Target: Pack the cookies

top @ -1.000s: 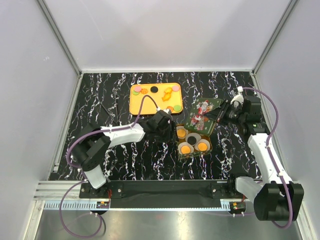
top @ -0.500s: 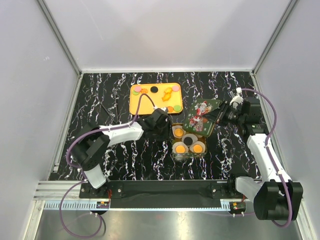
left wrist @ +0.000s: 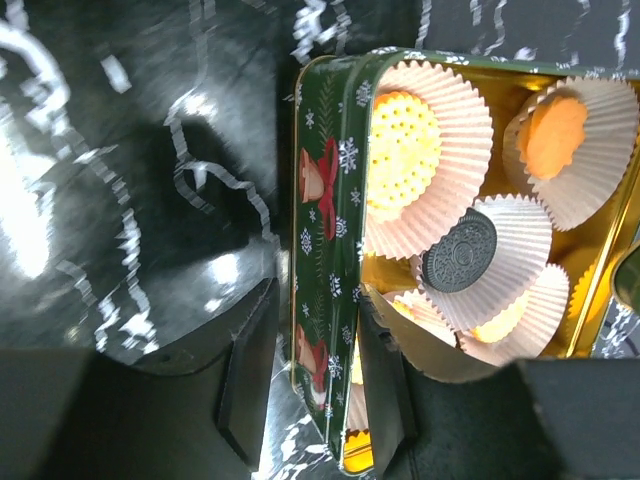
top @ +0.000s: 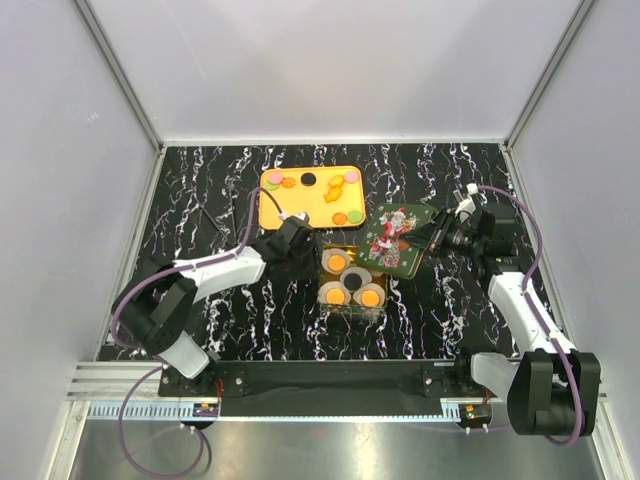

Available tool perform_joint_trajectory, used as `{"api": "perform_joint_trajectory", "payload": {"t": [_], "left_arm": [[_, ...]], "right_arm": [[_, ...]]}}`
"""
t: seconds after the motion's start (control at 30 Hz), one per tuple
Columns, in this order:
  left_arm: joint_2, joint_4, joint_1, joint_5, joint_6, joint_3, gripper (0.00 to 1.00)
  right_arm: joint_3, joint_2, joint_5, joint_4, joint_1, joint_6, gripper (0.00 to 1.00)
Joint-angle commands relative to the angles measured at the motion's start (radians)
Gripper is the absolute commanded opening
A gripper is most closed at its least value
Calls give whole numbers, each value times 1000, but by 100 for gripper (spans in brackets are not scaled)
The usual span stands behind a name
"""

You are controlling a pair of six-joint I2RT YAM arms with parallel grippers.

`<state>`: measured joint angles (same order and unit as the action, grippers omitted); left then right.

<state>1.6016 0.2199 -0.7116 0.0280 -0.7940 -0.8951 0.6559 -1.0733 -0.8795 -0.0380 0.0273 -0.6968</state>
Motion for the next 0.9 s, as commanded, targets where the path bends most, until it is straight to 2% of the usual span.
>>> {"api": "perform_joint_trajectory", "payload": {"t": [0.0,0.17,0.37,0.47,0.5,0.6,0.63,0.73,0.87], "left_arm": [[-80,10,18,-71,3,39,40],[-138,15,40,-71,6,90,40],[-193,33,93,-34,51,87,42],[-229,61,103,10,87,41,49],[-236,70,103,16,90,29,55],[-269,125,112,-9,87,-16,62],[-278,130,118,-11,81,-19,72],[-341,95,153,-13,47,13,87],[-374,15,187,71,56,36,94]], "right_arm": [[-32,-10,-84,194,3,-84,0],[-78,-25,-95,300,-18,-136,0],[-81,-72,-65,378,-121,-151,0],[-85,-89,-73,415,-130,-165,0],[-85,-94,-81,423,-130,-167,0],[-85,-109,-98,460,-139,-179,0],[-85,-114,-98,460,-142,-179,0],[-90,-128,-95,470,-161,-175,0],[-93,-168,-82,515,-220,-181,0]]}}
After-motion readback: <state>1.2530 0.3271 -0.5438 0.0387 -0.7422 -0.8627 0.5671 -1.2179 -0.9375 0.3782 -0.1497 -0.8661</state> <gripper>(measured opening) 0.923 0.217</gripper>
